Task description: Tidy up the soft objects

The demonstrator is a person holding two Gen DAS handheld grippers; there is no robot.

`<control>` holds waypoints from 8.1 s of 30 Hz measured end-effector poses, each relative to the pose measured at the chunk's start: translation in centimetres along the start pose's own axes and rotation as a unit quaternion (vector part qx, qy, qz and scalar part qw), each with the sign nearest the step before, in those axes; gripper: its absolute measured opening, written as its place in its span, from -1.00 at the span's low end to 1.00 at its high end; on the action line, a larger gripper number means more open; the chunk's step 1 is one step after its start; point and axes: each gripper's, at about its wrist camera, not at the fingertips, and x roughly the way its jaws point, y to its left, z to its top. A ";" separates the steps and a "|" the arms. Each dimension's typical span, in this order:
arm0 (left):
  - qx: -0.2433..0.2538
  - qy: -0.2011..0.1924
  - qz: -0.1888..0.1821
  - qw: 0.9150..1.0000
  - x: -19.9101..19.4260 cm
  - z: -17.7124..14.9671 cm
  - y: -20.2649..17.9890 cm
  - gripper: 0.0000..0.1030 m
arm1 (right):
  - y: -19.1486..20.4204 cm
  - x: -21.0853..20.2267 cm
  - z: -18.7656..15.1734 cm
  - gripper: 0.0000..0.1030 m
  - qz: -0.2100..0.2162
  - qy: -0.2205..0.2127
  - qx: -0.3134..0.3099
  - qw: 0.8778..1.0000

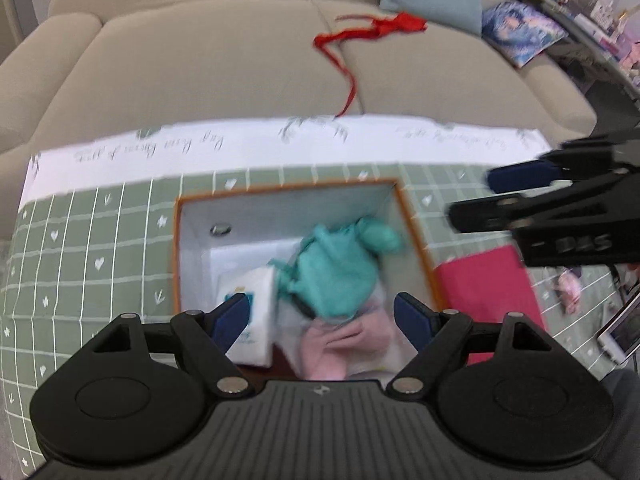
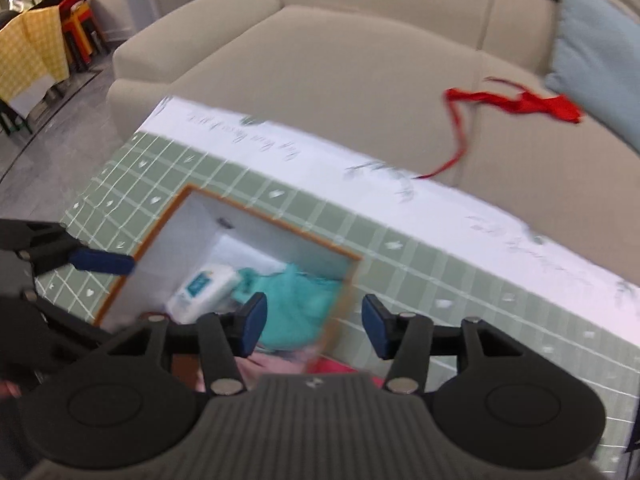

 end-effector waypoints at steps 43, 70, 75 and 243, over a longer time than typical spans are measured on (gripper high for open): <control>0.253 0.089 -0.187 0.945 17.0 -5.0 -39.1 0.87 | -36.1 8.0 -22.7 -0.02 -0.205 0.162 0.473 0.841; 0.323 0.022 -0.082 0.943 24.1 -6.1 -44.9 0.15 | -36.4 5.8 -23.7 -0.88 -0.160 0.148 0.439 0.872; 0.306 0.006 -0.074 0.949 23.7 -6.5 -44.7 0.03 | -36.3 4.9 -23.6 -0.88 -0.168 0.142 0.422 0.880; -0.007 -0.381 0.088 0.920 -6.2 -19.7 -17.2 0.92 | 3.7 -8.0 -32.5 0.95 -0.147 -0.263 0.103 0.948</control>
